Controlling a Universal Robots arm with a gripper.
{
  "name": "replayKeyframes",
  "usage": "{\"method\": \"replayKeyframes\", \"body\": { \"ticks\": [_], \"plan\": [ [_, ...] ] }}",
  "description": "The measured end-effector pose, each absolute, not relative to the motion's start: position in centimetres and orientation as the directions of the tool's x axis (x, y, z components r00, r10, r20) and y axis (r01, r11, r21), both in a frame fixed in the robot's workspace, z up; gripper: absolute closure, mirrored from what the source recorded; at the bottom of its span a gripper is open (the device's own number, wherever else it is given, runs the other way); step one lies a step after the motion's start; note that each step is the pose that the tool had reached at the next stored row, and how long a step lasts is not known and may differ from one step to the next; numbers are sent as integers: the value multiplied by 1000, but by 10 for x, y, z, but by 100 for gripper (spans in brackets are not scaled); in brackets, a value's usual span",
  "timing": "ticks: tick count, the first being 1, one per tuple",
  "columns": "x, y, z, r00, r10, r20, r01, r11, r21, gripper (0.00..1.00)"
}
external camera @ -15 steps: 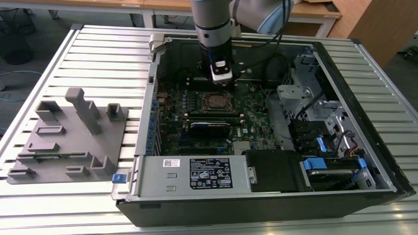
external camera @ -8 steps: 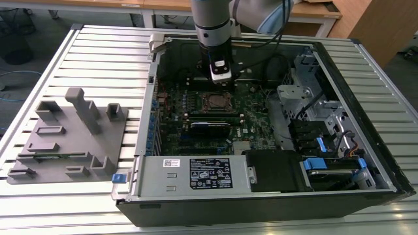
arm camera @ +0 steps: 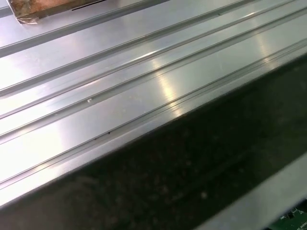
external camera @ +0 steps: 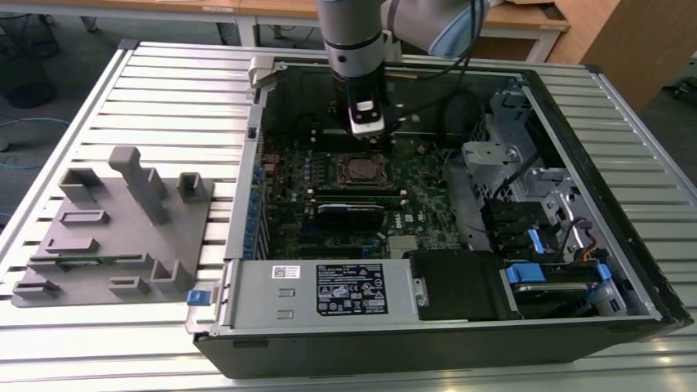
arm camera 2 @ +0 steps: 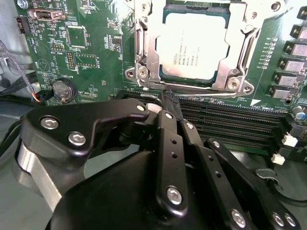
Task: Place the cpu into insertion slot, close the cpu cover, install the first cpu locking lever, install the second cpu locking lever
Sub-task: 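Install the first cpu locking lever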
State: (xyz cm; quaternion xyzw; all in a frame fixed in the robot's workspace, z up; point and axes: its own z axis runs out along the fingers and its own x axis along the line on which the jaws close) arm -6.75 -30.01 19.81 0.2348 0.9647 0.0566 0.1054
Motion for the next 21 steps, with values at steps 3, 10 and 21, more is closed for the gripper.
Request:
{"method": "replayKeyframes", "body": {
  "ticks": [3, 10, 21],
  "plan": [
    [-69, -300, 198, -865, 469, -178, 444, 881, 160, 89],
    [-69, -300, 197, -859, 479, -180, 455, 876, 161, 89],
    [-69, -300, 195, -849, 492, -195, 473, 870, 138, 89]
  ]
}}
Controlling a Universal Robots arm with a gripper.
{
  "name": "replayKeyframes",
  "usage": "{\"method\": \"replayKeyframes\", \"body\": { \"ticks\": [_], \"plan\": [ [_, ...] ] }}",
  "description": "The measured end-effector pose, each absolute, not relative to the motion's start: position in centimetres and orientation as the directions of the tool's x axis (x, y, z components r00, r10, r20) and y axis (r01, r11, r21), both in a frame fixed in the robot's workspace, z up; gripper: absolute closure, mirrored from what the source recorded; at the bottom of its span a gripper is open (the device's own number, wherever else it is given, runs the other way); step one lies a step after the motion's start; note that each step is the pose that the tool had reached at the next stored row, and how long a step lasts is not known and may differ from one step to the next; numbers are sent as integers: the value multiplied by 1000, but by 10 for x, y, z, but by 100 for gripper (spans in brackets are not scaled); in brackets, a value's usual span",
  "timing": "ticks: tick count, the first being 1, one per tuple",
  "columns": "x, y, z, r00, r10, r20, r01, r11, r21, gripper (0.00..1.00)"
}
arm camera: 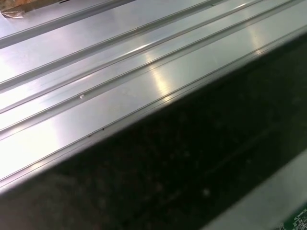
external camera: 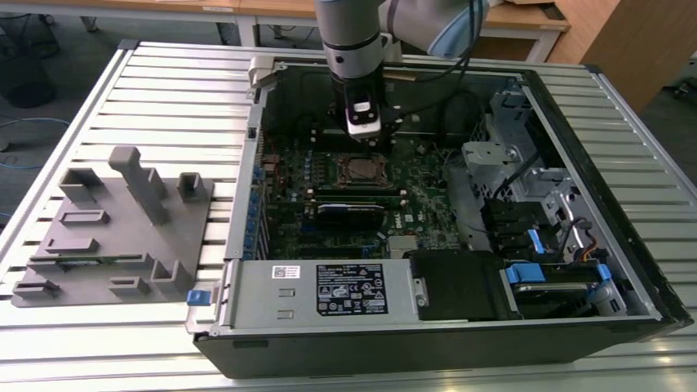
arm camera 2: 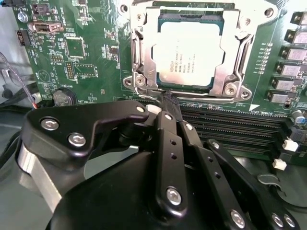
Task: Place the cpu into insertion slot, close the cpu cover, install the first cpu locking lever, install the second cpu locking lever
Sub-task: 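Install the first cpu locking lever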
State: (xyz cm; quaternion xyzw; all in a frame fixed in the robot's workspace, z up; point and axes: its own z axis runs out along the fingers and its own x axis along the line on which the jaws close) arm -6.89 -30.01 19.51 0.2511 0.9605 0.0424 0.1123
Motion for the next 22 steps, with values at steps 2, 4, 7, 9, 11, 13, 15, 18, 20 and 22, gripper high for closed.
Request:
{"method": "replayKeyframes", "body": {
  "ticks": [2, 4, 7, 9, 11, 13, 15, 18, 20, 22],
  "plan": [
    [-69, -300, 195, -847, 494, -195, 475, 869, 137, 89],
    [-69, -300, 194, -846, 496, -196, 477, 868, 137, 89],
    [-69, -300, 193, -845, 498, -196, 479, 867, 138, 89],
    [-69, -300, 193, -844, 499, -196, 480, 866, 138, 89],
    [-68, -300, 193, -844, 499, -196, 480, 866, 138, 89],
    [-67, -300, 193, -844, 499, -196, 480, 866, 138, 89],
    [-65, -300, 193, -844, 499, -195, 480, 866, 139, 89],
    [-64, -300, 193, -845, 499, -193, 480, 866, 136, 89],
    [-63, -300, 193, -845, 499, -192, 481, 866, 136, 89],
    [-63, -300, 194, -845, 499, -191, 481, 866, 136, 89]
  ]
}}
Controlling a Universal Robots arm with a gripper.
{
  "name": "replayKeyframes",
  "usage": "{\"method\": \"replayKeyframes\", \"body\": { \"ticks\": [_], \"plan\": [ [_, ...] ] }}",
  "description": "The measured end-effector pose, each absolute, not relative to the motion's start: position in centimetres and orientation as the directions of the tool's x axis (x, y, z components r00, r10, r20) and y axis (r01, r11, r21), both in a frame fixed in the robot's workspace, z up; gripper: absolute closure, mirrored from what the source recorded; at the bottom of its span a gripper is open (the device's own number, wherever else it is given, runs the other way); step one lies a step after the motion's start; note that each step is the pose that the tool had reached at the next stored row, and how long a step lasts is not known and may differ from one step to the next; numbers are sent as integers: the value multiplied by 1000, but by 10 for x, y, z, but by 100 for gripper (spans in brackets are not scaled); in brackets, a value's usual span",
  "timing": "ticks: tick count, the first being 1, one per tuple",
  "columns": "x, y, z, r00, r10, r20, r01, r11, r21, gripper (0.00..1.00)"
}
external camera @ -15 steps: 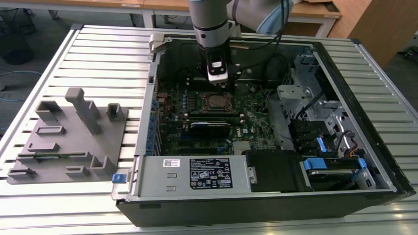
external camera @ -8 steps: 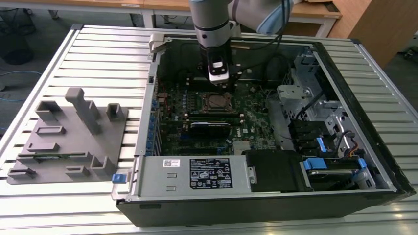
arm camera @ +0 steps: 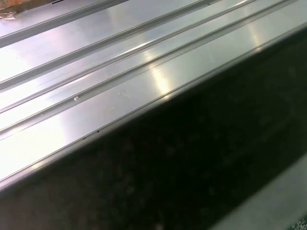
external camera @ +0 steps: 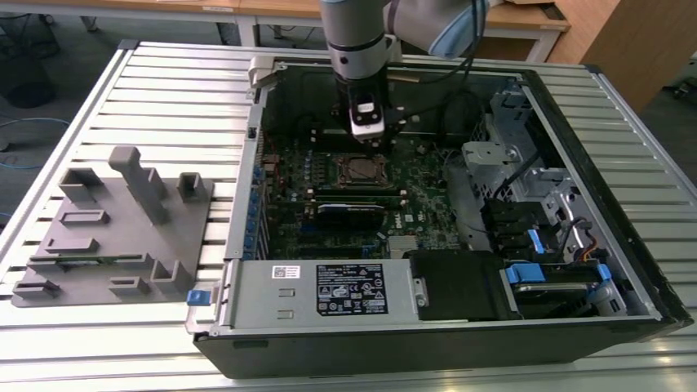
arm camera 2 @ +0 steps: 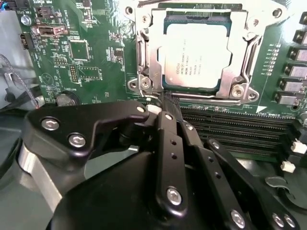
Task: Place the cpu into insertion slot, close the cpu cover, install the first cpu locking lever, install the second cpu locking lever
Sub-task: 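Install the first cpu locking lever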
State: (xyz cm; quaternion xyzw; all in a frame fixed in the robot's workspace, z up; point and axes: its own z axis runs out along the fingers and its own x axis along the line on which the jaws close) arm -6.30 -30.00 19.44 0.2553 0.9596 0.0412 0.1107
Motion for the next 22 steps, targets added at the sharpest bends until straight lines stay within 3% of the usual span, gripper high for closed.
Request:
{"method": "replayKeyframes", "body": {
  "ticks": [22],
  "plan": [
    [-63, -302, 204, -844, 497, -203, 476, 868, 142, 89]
  ]
}}
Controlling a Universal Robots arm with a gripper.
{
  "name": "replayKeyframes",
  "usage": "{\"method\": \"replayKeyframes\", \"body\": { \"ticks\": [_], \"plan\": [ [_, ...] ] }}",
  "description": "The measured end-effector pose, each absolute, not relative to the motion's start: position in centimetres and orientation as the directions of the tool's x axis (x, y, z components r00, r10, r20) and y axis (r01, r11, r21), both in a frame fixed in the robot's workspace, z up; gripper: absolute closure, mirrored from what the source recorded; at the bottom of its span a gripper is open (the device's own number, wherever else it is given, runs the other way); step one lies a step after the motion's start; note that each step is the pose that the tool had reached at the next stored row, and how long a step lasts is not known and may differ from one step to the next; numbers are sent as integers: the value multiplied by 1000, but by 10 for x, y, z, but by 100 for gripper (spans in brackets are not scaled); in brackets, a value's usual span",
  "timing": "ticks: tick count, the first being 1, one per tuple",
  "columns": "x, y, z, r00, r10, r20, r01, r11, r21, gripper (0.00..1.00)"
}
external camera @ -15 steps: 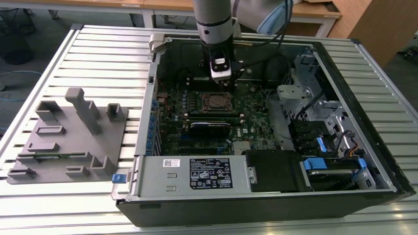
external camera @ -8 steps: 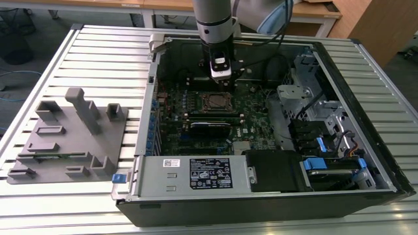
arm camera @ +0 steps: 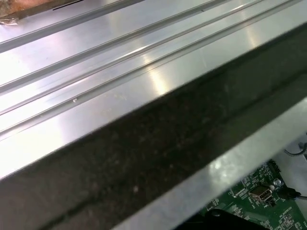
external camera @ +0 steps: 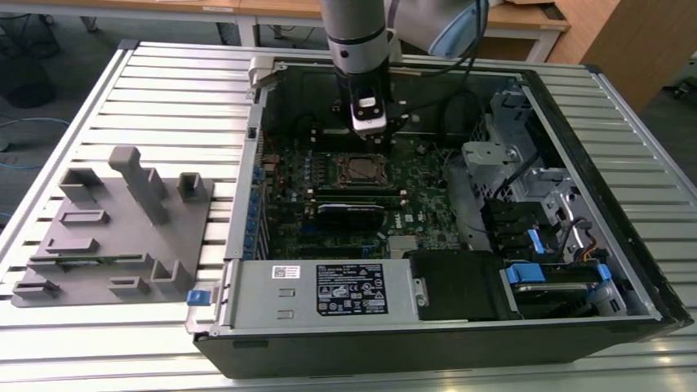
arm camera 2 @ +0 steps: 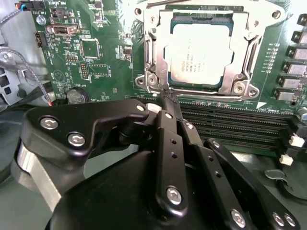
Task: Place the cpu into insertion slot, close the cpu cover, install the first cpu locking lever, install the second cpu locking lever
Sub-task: 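Install the first cpu locking lever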
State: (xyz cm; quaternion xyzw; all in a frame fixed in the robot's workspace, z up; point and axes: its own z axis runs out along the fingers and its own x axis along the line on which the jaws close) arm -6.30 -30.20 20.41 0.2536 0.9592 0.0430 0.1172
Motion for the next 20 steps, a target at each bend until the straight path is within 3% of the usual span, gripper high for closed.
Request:
{"method": "replayKeyframes", "body": {
  "ticks": [20],
  "plan": [
    [-59, -303, 198, -846, 493, -203, 473, 869, 142, 89]
  ]
}}
